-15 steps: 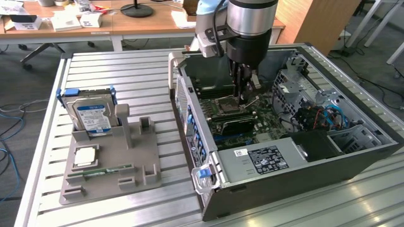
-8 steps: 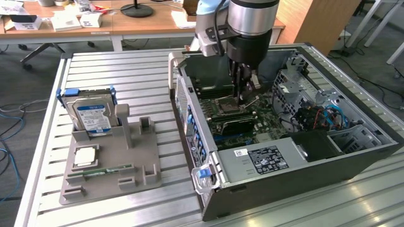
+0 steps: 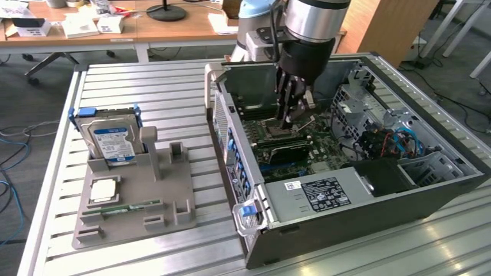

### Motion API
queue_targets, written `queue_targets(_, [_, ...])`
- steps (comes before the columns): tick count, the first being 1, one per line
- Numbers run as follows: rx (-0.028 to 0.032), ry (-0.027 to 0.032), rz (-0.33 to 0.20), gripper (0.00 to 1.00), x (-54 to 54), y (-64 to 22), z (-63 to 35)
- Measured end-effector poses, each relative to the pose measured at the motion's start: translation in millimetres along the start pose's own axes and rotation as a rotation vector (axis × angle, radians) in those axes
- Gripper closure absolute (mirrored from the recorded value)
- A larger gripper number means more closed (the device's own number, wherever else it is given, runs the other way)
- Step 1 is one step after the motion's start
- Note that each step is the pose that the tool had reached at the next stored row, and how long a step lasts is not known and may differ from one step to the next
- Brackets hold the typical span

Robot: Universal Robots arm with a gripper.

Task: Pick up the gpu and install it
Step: 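Insert the gpu into the slot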

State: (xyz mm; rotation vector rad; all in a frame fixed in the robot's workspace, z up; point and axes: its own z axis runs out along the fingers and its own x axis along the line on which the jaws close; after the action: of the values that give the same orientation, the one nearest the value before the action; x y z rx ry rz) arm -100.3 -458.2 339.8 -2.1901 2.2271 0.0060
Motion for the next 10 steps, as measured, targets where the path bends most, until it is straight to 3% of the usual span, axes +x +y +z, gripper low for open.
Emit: queue_targets(10, [-0.0005,-0.0004,0.000,0.67,-0.7,-6.7,1.0])
